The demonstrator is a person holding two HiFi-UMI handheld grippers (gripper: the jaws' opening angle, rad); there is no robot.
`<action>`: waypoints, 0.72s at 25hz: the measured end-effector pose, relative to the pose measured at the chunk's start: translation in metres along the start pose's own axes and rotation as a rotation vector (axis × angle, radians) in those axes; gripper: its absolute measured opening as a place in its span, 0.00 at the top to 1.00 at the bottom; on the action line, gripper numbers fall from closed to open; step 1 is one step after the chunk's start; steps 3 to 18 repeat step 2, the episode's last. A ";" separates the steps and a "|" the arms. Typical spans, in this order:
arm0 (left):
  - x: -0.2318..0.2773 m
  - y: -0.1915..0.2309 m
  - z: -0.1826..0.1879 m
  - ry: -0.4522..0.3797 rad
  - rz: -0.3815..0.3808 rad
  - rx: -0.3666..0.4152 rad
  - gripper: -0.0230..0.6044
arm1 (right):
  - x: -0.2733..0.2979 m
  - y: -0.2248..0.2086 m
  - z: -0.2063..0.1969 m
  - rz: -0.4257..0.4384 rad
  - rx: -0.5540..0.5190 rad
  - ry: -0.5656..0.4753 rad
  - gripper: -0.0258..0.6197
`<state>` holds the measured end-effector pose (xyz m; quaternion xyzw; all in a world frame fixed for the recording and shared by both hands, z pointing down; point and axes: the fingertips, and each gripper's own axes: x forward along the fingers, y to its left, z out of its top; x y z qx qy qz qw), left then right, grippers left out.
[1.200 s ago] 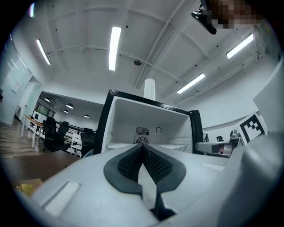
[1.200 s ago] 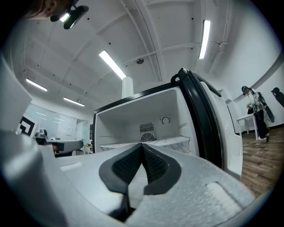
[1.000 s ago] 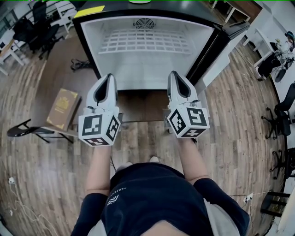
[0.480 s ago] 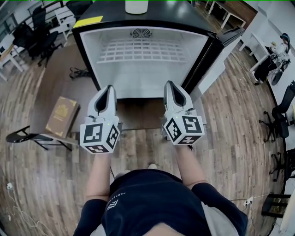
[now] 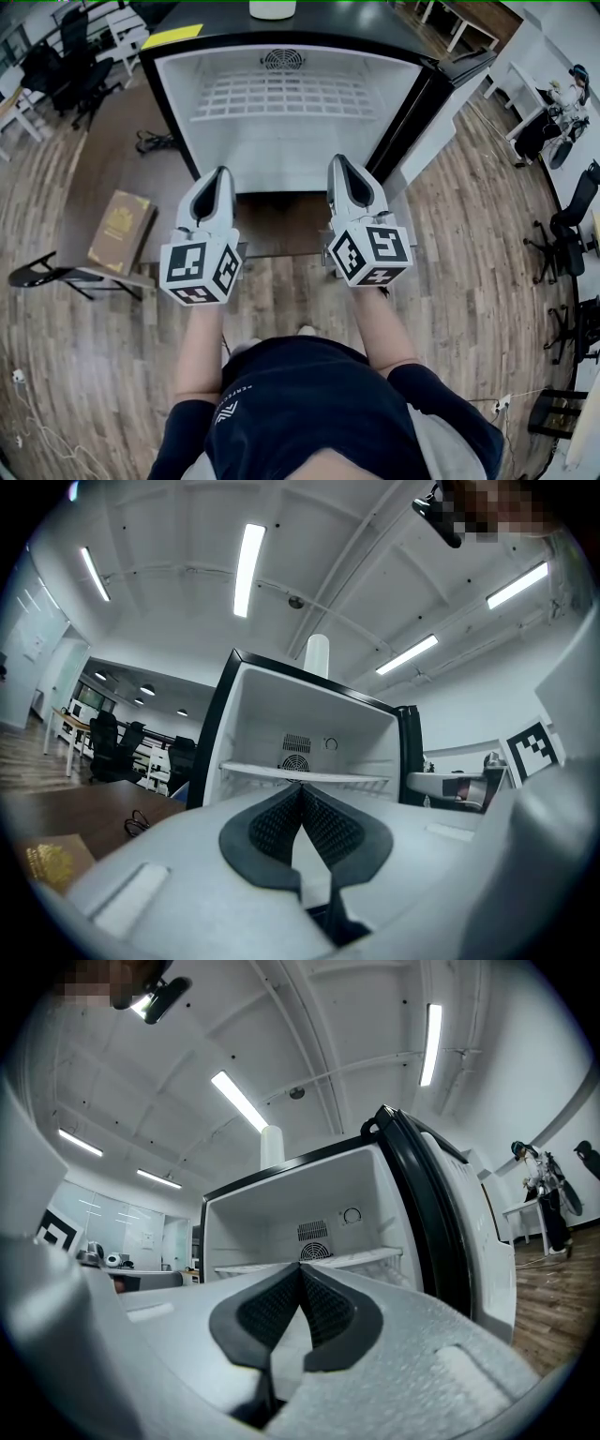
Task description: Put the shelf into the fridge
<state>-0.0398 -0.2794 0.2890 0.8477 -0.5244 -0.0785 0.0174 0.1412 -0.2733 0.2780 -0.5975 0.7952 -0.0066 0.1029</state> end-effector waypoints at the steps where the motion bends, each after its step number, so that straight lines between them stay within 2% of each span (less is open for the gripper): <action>1: 0.001 0.000 0.000 -0.001 0.000 0.000 0.96 | 0.001 0.000 0.001 0.002 -0.002 -0.002 0.96; 18: 0.002 0.001 0.001 -0.002 -0.001 0.000 0.96 | 0.002 0.000 0.002 0.003 -0.003 -0.004 0.96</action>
